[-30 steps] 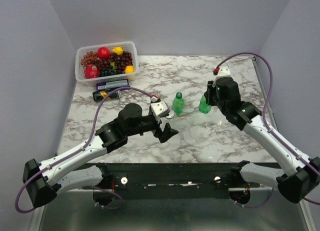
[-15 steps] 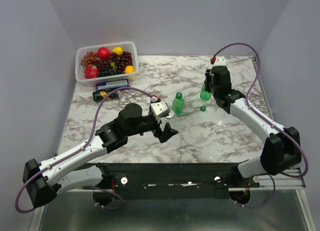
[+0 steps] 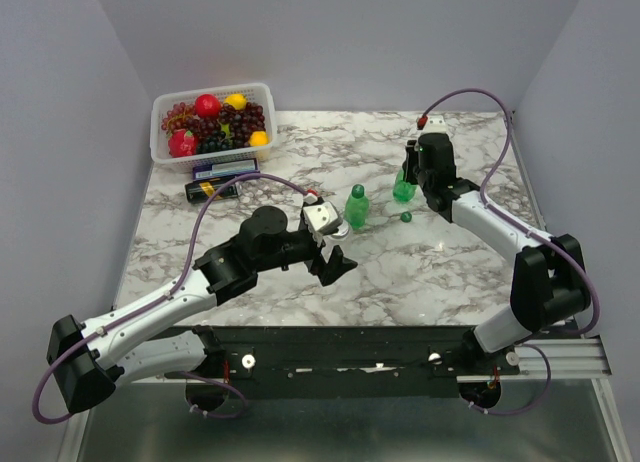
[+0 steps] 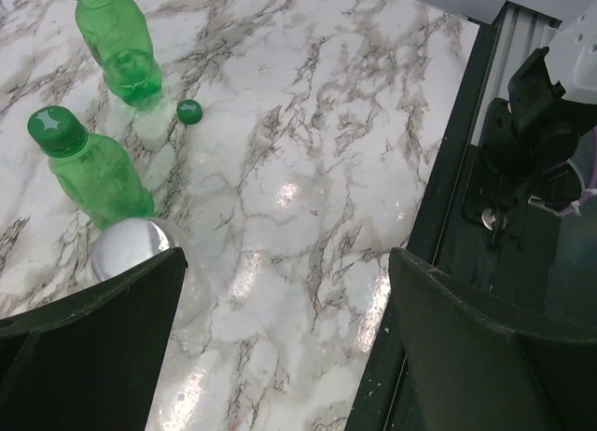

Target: Unscrew the bottle caps

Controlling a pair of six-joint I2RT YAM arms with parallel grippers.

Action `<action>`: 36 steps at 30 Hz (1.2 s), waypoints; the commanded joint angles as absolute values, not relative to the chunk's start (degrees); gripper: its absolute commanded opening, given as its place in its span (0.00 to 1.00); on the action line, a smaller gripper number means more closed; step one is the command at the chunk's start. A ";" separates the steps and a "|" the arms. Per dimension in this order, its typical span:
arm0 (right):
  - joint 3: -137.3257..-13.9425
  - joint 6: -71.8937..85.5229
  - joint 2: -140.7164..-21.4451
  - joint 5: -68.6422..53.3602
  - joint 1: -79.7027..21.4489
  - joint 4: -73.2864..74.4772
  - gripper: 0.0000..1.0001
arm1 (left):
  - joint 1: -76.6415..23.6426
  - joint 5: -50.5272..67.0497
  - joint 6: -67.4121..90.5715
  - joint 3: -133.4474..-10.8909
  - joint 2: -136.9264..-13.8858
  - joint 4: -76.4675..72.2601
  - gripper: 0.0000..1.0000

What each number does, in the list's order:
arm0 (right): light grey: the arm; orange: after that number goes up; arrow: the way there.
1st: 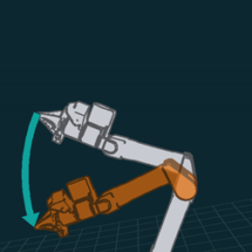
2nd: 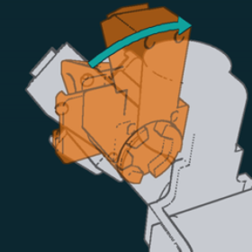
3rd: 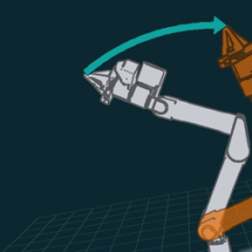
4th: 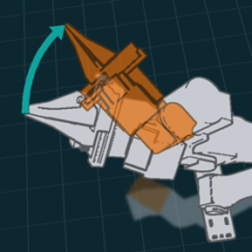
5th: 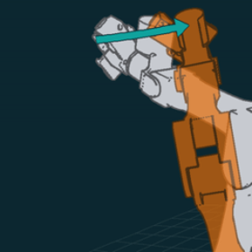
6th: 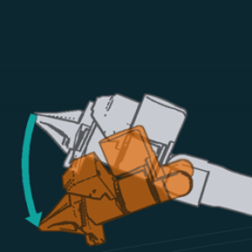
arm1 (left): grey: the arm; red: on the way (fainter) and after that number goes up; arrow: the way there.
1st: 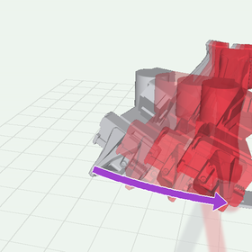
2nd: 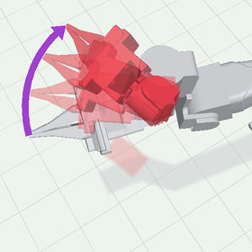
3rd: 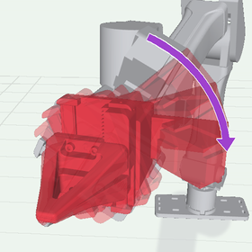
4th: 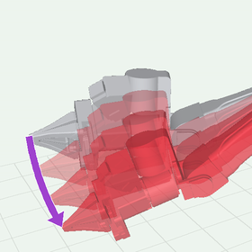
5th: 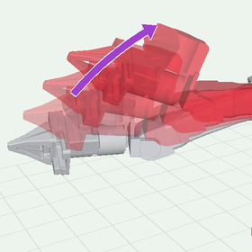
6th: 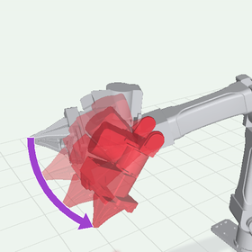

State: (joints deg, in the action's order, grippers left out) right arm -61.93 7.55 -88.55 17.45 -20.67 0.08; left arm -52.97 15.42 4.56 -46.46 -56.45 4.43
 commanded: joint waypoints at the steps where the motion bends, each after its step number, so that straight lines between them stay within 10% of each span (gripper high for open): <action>1: -60.91 8.61 -89.56 17.05 -20.30 -5.19 0.01 | -53.09 15.21 4.31 -47.28 -56.86 4.22 0.99; 15: -61.08 9.49 -92.90 18.90 -19.95 -3.25 0.01 | -53.00 15.21 4.31 -47.37 -57.13 4.48 0.99; 24: -63.01 9.32 -91.50 20.04 -19.95 -0.18 0.60 | -53.00 14.50 4.04 -47.64 -57.31 5.18 0.99; 36: -65.83 7.74 -85.79 17.05 -20.04 3.78 0.89 | -53.00 14.15 4.13 -47.90 -57.04 5.45 0.99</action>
